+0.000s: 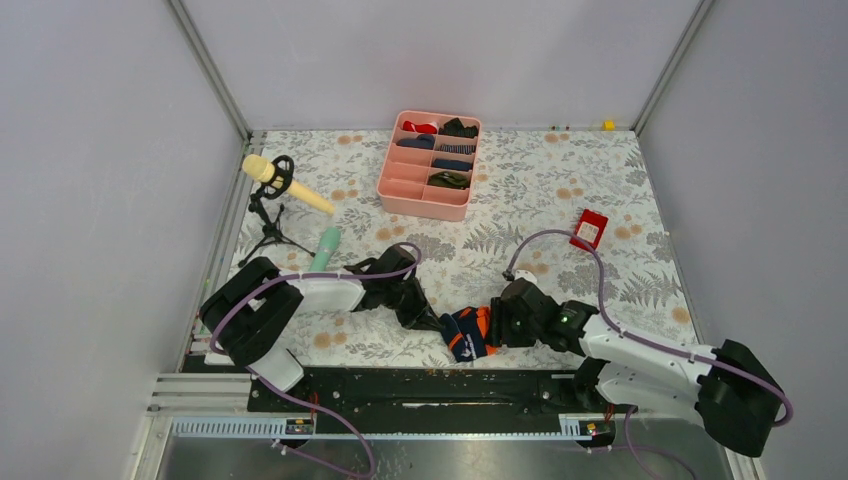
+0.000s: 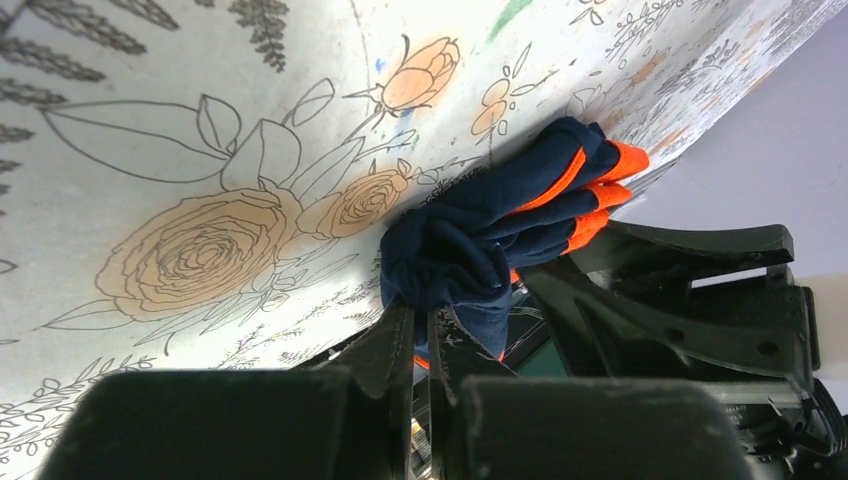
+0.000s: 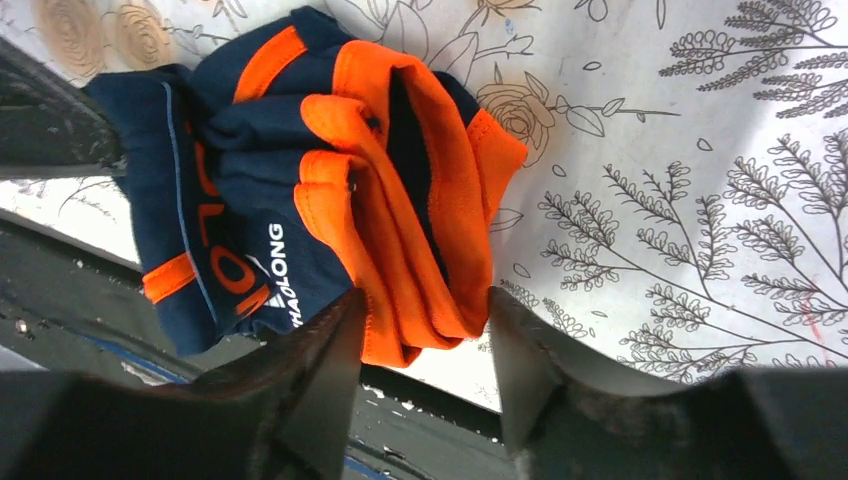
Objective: Roll the underwear
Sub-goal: Roll the underwear to the center of the board.
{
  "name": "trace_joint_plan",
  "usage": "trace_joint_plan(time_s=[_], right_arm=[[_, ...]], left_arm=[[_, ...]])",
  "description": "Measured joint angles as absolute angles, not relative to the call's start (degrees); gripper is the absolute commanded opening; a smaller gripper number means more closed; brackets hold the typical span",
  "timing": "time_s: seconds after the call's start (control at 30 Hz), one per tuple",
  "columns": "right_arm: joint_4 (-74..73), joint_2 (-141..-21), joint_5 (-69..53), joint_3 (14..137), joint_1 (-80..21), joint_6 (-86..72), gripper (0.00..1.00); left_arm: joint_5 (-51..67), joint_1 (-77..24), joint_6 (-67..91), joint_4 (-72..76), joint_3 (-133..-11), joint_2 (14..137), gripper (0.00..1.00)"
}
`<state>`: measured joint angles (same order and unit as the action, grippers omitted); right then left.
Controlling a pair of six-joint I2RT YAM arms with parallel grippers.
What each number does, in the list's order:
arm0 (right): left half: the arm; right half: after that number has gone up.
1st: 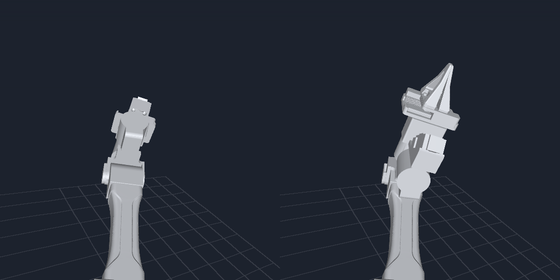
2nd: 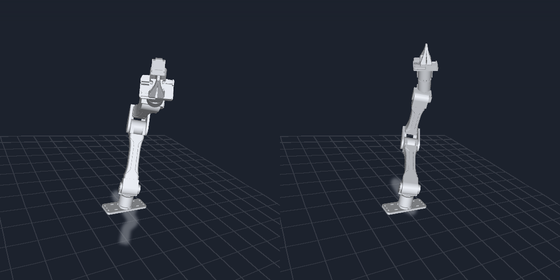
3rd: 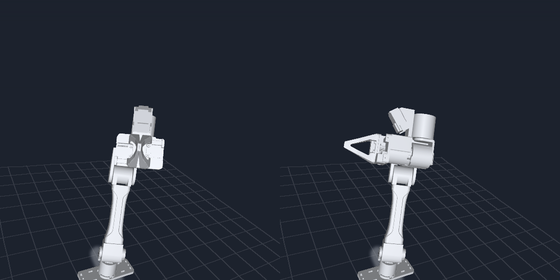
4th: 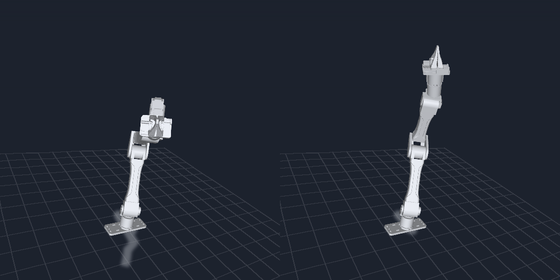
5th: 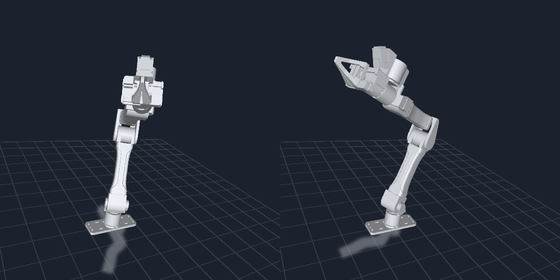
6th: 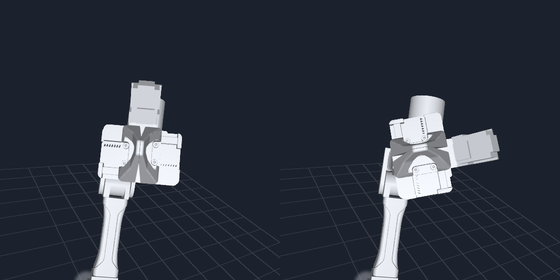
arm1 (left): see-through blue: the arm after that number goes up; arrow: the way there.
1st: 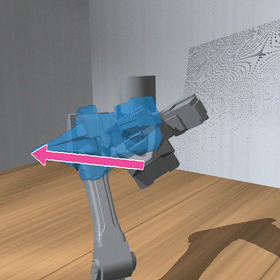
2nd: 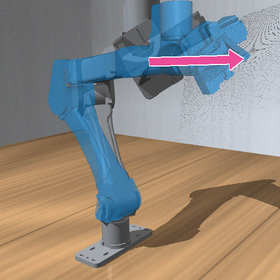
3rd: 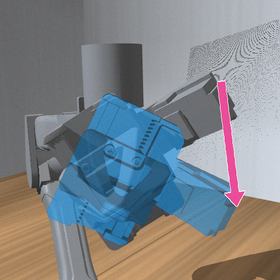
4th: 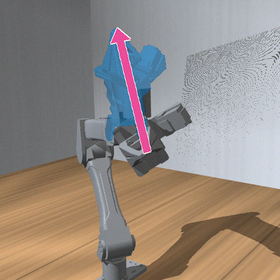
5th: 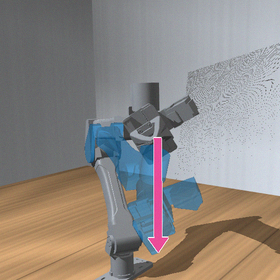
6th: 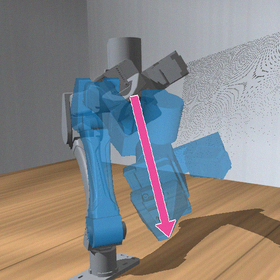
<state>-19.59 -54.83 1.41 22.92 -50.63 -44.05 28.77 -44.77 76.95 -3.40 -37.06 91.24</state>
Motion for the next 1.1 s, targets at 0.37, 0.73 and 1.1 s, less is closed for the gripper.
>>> trace_joint_plan(time_s=[0.37,0.73,1.1], right_arm=[[-18.13,-61.82,2.0,25.76,-49.76,-35.81,0.1],[-17.32,-72.66,-2.76,34.68,-43.09,-23.68,0.14],[-19.0,-66.39,-5.54,35.44,-42.57,-24.84,0.52]], left_arm=[[32.69,-44.82,69.19,-9.3,-42.15,94.45,0.0],[34.83,-46.37,62.7,-16.6,-47.86,97.71,0.0],[35.38,-46.52,65.54,-18.44,-49.82,100.36,0.0]])
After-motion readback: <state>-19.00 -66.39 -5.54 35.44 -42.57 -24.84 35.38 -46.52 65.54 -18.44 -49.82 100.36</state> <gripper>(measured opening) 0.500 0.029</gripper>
